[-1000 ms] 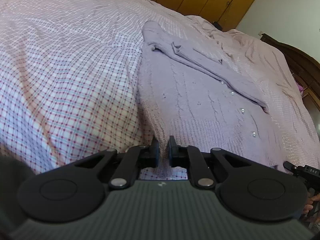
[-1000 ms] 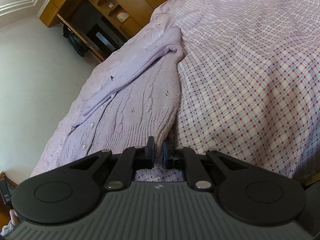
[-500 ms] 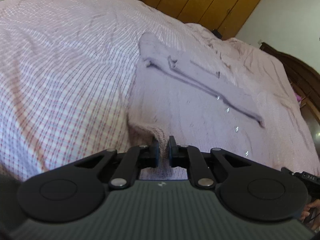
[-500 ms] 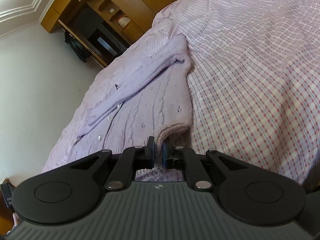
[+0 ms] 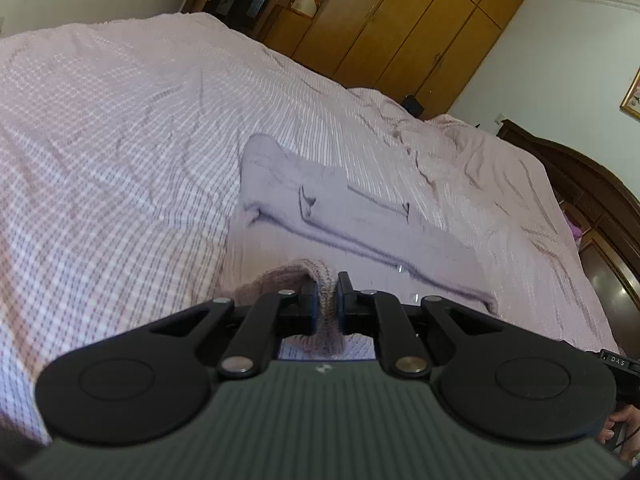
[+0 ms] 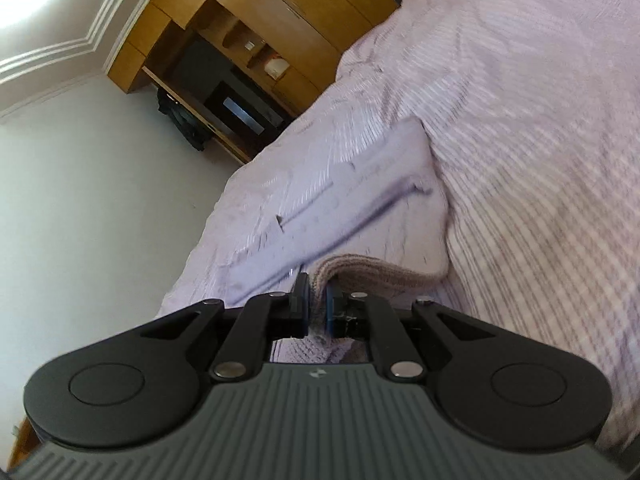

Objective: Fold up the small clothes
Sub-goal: 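Lift the hem with both grippers and fold it toward the collar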

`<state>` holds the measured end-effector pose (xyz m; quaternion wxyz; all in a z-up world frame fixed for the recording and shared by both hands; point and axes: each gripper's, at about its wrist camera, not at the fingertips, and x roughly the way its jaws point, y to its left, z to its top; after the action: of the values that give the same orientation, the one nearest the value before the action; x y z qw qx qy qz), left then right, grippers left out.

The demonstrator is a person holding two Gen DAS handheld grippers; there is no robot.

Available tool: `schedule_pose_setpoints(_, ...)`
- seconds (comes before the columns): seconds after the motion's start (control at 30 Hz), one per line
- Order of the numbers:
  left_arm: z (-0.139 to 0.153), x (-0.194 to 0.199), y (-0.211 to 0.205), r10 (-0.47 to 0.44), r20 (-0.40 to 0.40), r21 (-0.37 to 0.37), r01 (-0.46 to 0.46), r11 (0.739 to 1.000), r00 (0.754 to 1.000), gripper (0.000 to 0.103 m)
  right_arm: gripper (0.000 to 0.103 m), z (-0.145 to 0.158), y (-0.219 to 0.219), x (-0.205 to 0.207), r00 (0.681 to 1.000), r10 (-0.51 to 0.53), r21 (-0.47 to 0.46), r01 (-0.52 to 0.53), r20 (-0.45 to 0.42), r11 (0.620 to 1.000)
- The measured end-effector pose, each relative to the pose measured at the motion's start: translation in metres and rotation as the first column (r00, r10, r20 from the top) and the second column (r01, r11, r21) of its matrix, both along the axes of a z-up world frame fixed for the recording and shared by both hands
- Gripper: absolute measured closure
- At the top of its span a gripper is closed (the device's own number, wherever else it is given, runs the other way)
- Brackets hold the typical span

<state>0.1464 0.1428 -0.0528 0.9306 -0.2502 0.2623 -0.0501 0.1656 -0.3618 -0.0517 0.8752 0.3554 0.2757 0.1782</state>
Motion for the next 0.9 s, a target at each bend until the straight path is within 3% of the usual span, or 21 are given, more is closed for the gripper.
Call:
schedule_pose_setpoints(0.5, 0.036, 0.062, 0.003, -0.014, 0.053, -0.010, 0.015, 1.000, 0.998, 0.092, 0.095, 0.027, 0.004, 0.068, 1.000, 0.003, 0.034, -0.004, 0.019, 0.999)
schedule_pose_setpoints(0.9, 0.073, 0.116, 0.005, -0.018, 0.137, 0.036, 0.013, 0.999, 0.990, 0.092, 0.095, 0.076, 0.023, 0.141, 0.991, 0.023, 0.006, -0.024, 0.128, 1.000)
